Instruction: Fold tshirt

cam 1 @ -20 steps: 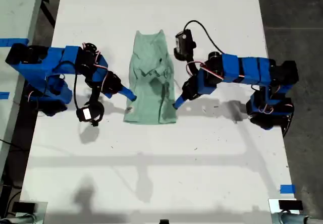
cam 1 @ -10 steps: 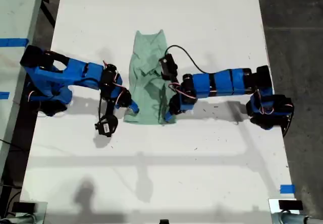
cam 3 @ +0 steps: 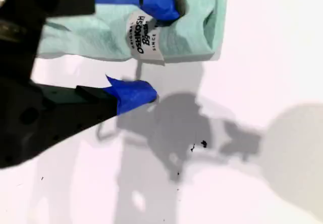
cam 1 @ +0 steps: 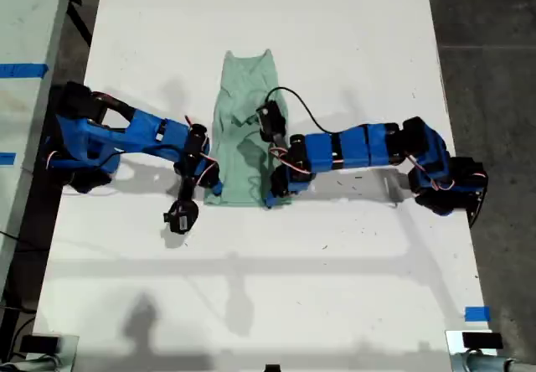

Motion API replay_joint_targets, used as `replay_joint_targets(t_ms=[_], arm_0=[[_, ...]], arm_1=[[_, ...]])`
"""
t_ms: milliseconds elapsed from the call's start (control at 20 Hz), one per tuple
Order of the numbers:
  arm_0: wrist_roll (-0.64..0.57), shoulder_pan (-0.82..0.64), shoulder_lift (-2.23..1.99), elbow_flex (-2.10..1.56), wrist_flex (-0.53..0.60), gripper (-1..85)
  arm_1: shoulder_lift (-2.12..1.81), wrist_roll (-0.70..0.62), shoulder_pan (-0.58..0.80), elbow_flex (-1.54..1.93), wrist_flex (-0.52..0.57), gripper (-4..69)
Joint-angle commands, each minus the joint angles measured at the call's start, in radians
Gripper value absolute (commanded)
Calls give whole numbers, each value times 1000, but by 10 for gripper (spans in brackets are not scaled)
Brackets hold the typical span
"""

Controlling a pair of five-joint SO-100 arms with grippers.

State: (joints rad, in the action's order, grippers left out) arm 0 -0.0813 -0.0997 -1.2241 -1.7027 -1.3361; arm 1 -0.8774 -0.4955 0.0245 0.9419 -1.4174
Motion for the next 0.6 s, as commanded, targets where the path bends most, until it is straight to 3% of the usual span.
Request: replay_joint_targets(t_ms=[0, 100, 250, 550], arm_0=[[-32, 0, 18, 52, 18, 162], [-32, 3, 43, 64, 17, 0], [-32, 31, 71, 109, 0, 0], [20, 133, 172, 411, -167, -1]], arm_1=[[-8, 12, -9, -64, 20, 171], [17, 25, -12, -72, 20, 78], [25, 25, -29, -83, 11, -7], [-28, 38, -118, -110, -41, -8]])
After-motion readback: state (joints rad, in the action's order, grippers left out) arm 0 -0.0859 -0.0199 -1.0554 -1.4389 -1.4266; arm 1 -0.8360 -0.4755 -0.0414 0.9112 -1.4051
